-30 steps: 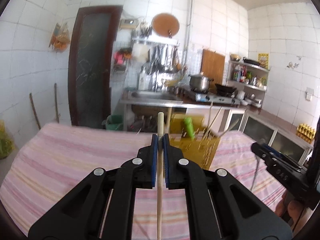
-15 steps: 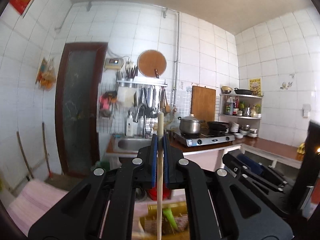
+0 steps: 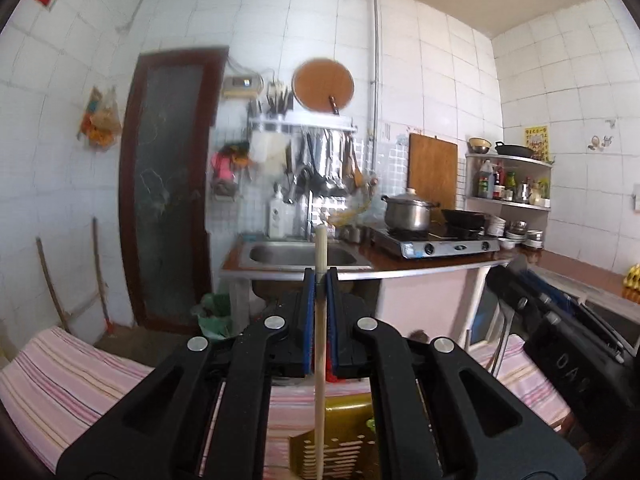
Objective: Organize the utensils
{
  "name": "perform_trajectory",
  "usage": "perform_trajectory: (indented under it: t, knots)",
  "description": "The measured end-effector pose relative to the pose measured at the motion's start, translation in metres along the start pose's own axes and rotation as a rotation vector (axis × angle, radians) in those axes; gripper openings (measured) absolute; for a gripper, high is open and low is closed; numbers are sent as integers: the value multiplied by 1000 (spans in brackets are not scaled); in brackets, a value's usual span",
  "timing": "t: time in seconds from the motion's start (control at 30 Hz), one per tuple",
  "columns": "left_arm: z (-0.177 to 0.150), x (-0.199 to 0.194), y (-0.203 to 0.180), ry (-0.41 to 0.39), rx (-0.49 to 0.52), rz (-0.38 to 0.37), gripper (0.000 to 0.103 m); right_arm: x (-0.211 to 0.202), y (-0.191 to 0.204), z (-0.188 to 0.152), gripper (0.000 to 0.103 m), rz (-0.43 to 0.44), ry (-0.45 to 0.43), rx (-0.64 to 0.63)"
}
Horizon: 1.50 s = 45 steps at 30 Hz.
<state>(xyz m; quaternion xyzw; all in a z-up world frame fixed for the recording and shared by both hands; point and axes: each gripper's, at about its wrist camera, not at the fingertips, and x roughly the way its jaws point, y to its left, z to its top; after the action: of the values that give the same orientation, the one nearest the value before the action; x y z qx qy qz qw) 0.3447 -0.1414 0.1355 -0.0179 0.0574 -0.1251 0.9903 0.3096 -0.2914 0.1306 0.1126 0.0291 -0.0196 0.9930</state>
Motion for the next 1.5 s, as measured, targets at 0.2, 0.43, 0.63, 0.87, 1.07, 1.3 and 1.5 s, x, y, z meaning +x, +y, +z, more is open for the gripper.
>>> perform_trajectory:
  t: [0.2,0.43,0.63,0.87,1.07,1.3,1.5]
  knots:
    - [0,-3,-1,40,33,15,4,-2,-6,-3,37,-11,56,12]
    - [8,-36,18,80,26,47,44,-27,-10,6,49,-46,113,-3]
    - [9,-118,39,18,63,111,97,-85,-7,5,62,-55,164,-30]
    - [-19,-197,52,69,66,109,98,-180,6,-17,91,-57,159,-72]
    - [-72,-251,68,123,24,104,98,-233,27,-51,98,-61,178,-131]
    - [-124,-297,76,105,15,150,98,-254,33,-109,98,-93,264,-132]
    - [-149,-307,70,99,52,151,98,-266,34,-135,98,-121,247,-114]
